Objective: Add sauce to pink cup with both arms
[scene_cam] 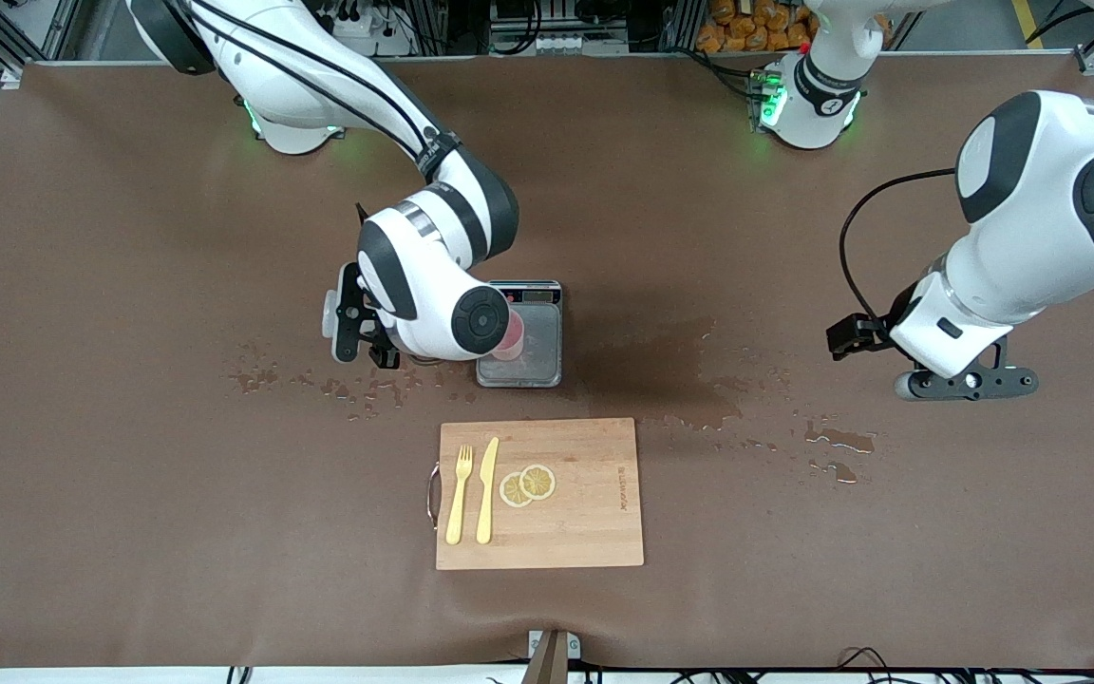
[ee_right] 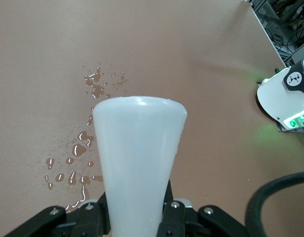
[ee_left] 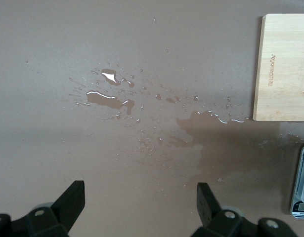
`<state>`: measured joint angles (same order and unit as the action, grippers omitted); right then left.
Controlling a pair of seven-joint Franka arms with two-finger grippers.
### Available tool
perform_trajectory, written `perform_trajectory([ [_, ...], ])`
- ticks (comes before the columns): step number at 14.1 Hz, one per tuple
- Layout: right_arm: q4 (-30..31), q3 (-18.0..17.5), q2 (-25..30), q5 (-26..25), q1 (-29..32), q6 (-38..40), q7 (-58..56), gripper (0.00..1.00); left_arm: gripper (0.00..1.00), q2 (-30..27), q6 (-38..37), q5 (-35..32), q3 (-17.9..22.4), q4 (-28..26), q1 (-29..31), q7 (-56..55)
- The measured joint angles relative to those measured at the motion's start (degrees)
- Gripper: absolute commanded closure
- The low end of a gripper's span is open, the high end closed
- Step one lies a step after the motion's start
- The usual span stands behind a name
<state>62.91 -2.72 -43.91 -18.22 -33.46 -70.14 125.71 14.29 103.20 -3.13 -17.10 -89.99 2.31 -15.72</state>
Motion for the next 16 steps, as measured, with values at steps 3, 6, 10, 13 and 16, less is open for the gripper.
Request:
perform_trajectory([
  [3, -0.56, 0.03, 0.37, 2.63, 2.81, 0.0, -2.54, 0.65, 0.0, 0.0, 0.0, 0.0, 0.0, -0.01, 0.01, 0.0],
  [6, -1.4, 0.05, 2.0, 10.83, 8.5, -0.04, -8.56, 0.63, 0.0, -0.02, 0.0, 0.0, 0.0, -0.01, 0.03, 0.12],
  [10, -1.79, 0.04, 5.41, 23.44, 17.62, 0.0, -18.27, 0.6, 0.0, -1.02, 0.0, 0.0, 0.01, 0.0, 1.29, 3.4],
  [13, -1.79, 0.04, 6.78, 30.92, 23.11, 0.35, -24.6, 0.58, 0.0, -2.47, -0.08, 0.0, 0.0, -0.01, 1.63, 4.65],
  [16, -1.65, 0.09, 6.86, 40.03, 29.57, 2.65, -31.2, 0.55, 0.0, -4.26, -2.38, 0.0, 0.0, -0.01, 2.17, 6.31],
])
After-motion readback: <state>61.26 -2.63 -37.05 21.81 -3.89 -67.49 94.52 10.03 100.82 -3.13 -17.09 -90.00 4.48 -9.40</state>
